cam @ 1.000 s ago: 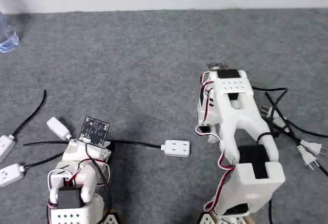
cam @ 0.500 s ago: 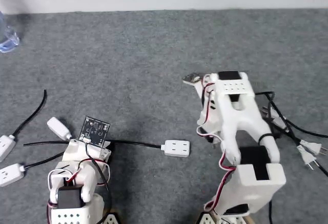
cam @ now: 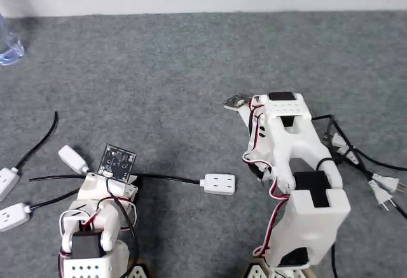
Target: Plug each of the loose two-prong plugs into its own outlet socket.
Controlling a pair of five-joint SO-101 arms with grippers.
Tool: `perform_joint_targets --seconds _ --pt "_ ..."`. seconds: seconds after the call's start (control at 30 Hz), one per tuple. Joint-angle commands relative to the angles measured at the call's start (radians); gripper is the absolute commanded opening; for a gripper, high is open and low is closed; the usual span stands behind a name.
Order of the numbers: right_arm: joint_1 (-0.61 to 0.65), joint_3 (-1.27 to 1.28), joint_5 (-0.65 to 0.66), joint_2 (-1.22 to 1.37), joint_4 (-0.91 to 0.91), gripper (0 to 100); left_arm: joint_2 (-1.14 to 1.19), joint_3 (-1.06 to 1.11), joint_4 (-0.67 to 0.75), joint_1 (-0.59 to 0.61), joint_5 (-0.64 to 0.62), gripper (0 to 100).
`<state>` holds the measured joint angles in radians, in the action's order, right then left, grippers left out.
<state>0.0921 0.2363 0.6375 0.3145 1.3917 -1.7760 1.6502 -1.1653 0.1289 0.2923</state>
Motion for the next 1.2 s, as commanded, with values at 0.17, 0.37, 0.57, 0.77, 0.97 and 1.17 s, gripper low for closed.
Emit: perform_joint_targets --seconds 0.17,0.37,0.57,0.77,0.97,1.17 --pt "0.025 0.009 0.009 0.015 -0.016 1.5 -0.015 -0.007 0.000 -0.003 -0.008 23" --pt "0.116 0.006 -0.038 0.015 0.067 14.9 -0.015 -0.007 0.000 -0.003 -0.008 23" --pt "0.177 -0.049 -0.071 0.018 0.117 13.4 -0.015 -0.007 0.000 -0.003 -0.008 23" --pt "0.159 -0.057 -0.101 0.025 0.079 12.8 -0.015 -0.007 0.000 -0.003 -0.008 23" --pt "0.120 -0.061 -0.084 0.025 0.068 13.3 -0.015 -0.005 0.000 -0.003 -0.008 23" --pt "0.122 -0.137 -0.091 0.016 0.211 19.1 -0.015 -0.005 0.000 -0.003 -0.008 23"
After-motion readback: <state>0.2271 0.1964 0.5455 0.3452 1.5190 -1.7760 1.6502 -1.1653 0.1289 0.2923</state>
